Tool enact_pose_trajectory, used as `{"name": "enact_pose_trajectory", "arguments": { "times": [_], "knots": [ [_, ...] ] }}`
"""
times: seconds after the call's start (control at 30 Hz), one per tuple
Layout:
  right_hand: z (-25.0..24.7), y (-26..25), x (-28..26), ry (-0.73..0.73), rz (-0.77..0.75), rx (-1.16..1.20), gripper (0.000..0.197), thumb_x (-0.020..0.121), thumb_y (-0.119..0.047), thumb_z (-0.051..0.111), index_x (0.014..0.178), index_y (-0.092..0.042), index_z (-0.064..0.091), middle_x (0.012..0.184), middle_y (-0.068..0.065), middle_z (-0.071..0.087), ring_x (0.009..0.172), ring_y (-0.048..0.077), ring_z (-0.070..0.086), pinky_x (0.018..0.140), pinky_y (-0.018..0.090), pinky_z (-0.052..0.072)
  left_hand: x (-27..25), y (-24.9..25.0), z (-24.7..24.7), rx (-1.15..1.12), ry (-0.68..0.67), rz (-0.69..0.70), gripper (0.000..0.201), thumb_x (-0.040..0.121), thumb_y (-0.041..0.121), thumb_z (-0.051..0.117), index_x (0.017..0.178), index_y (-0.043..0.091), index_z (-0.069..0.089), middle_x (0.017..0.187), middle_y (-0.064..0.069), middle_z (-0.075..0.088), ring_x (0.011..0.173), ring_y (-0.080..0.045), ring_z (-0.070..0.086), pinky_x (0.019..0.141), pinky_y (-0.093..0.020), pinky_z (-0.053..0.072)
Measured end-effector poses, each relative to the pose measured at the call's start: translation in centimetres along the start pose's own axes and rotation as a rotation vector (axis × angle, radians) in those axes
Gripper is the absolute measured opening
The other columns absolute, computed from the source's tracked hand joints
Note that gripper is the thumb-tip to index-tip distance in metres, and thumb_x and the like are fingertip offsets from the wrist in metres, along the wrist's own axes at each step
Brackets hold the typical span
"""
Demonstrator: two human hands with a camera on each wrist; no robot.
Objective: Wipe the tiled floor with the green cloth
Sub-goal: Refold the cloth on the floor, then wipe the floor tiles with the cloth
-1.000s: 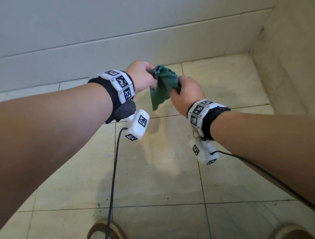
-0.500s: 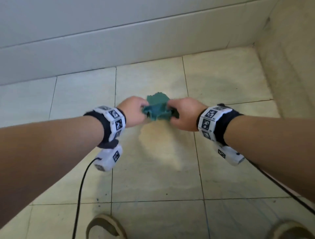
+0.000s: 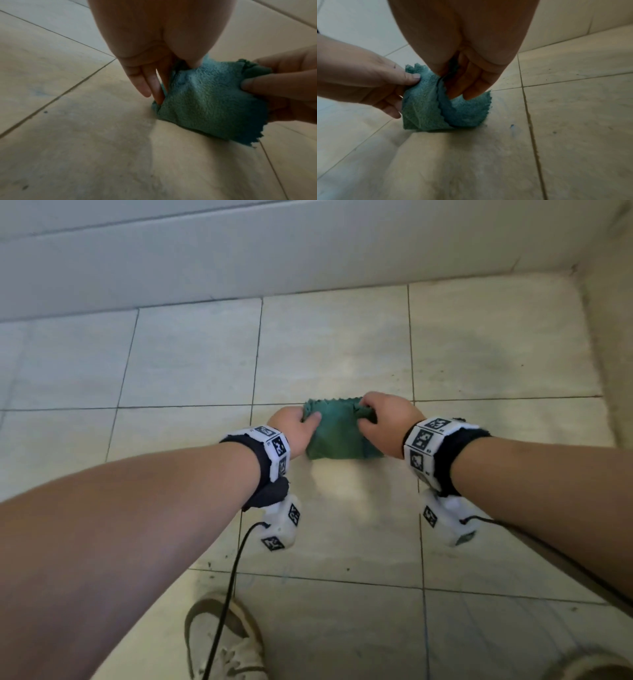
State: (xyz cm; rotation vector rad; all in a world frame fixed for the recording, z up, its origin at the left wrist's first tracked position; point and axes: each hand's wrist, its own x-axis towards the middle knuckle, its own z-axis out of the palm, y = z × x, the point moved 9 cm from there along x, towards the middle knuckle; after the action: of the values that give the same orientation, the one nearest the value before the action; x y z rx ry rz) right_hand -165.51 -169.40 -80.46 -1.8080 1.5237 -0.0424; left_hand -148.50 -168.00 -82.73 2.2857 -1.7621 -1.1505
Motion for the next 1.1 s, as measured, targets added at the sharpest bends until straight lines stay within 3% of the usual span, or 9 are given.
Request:
{"name": "enact_pose_trajectory", "arguments": {
  "times": [0.13, 0.23, 0.37, 0.47, 0.6, 0.67, 0.77, 0.97, 1.1],
  "knots": [
    [-1.1, 1.1, 0.7, 0.061, 0.113, 0.046, 0.038, 0.098, -0.027, 0.057, 0.131, -0.016, 0.044, 0.106, 0.003, 0.065, 0.094, 0.025, 0.062, 0.076, 0.032, 0.049, 0.6, -0.6, -1.7, -0.054, 0.160, -0.105, 0.038, 0.104, 0.035, 0.042, 0.125, 0.005, 0.053, 0.105, -0.010, 0.063, 0.085, -0.030, 0.061, 0.072, -0.033, 0.047],
    [-1.9, 2.2, 0.4, 0.104, 0.159, 0.023, 0.036, 0.098, -0.022, 0.055, 0.132, -0.016, 0.043, 0.105, 0.004, 0.063, 0.090, 0.024, 0.062, 0.079, 0.038, 0.055, 0.4, -0.3, -2.9, -0.027, 0.264, -0.097, 0.033, 0.102, 0.025, 0.046, 0.130, 0.007, 0.048, 0.117, -0.013, 0.058, 0.088, -0.030, 0.061, 0.069, -0.032, 0.043],
    [-1.8, 3.7, -0.1, 0.050, 0.174, -0.097, 0.037, 0.096, -0.021, 0.055, 0.132, -0.016, 0.043, 0.118, 0.007, 0.060, 0.096, 0.027, 0.060, 0.077, 0.034, 0.050, -0.4, 4.3, 0.4, 0.312, 0.050, 0.213, 0.025, 0.100, 0.014, 0.046, 0.117, 0.011, 0.064, 0.119, -0.008, 0.056, 0.100, -0.027, 0.060, 0.091, -0.036, 0.049],
    [-1.6, 4.9, -0.4, 0.006, 0.199, -0.193, 0.043, 0.095, -0.021, 0.056, 0.136, -0.016, 0.042, 0.127, 0.013, 0.053, 0.104, 0.031, 0.058, 0.076, 0.033, 0.045, -0.7, 6.3, 3.4, 0.455, -0.014, 0.306, 0.026, 0.101, 0.025, 0.050, 0.116, 0.010, 0.065, 0.120, -0.008, 0.053, 0.108, -0.027, 0.056, 0.097, -0.040, 0.048],
    [-1.3, 5.9, -0.6, -0.013, 0.212, -0.245, 0.056, 0.096, -0.023, 0.057, 0.147, -0.018, 0.033, 0.142, 0.014, 0.044, 0.124, 0.033, 0.047, 0.090, 0.038, 0.044, 1.0, 6.0, 5.9, 0.426, -0.027, 0.138, 0.044, 0.100, 0.033, 0.054, 0.135, 0.007, 0.049, 0.138, -0.015, 0.043, 0.127, -0.030, 0.044, 0.103, -0.040, 0.043],
    [-0.9, 6.2, -0.4, -0.025, 0.193, -0.250, 0.064, 0.097, -0.026, 0.056, 0.153, -0.018, 0.026, 0.153, 0.012, 0.034, 0.137, 0.033, 0.037, 0.105, 0.040, 0.039, 1.5, 5.4, 7.4, 0.412, -0.089, 0.075, 0.065, 0.101, 0.032, 0.053, 0.154, 0.009, 0.023, 0.160, -0.017, 0.015, 0.148, -0.033, 0.018, 0.117, -0.044, 0.028],
    [-0.1, 6.5, 0.2, -0.072, 0.168, -0.265, 0.074, 0.099, -0.031, 0.055, 0.158, -0.019, 0.012, 0.165, 0.008, 0.012, 0.151, 0.031, 0.012, 0.120, 0.044, 0.025, 2.2, 3.2, 7.3, 0.388, -0.075, 0.024, 0.076, 0.102, 0.032, 0.049, 0.158, 0.015, 0.000, 0.164, -0.011, -0.014, 0.151, -0.030, -0.009, 0.122, -0.046, 0.007],
    [0.7, 7.9, 1.9, -0.160, 0.244, -0.394, 0.115, 0.083, -0.056, 0.069, 0.158, -0.019, -0.009, 0.165, 0.008, -0.017, 0.152, 0.035, -0.010, 0.122, 0.052, 0.018, 6.3, -4.5, -0.3, 0.336, 0.018, -0.187, 0.090, 0.097, 0.038, 0.058, 0.157, 0.013, -0.004, 0.165, -0.007, -0.013, 0.151, -0.032, -0.007, 0.123, -0.045, 0.010],
    [-0.2, 10.2, 2.0, -0.186, 0.416, -0.427, 0.148, 0.062, -0.075, 0.075, 0.153, -0.017, -0.026, 0.159, 0.015, -0.032, 0.149, 0.042, -0.019, 0.120, 0.059, 0.015, 8.4, -6.4, -2.7, 0.371, -0.012, -0.143, 0.092, 0.096, 0.039, 0.059, 0.157, 0.012, -0.005, 0.164, -0.008, -0.015, 0.151, -0.033, -0.008, 0.123, -0.045, 0.009]
  ]
}}
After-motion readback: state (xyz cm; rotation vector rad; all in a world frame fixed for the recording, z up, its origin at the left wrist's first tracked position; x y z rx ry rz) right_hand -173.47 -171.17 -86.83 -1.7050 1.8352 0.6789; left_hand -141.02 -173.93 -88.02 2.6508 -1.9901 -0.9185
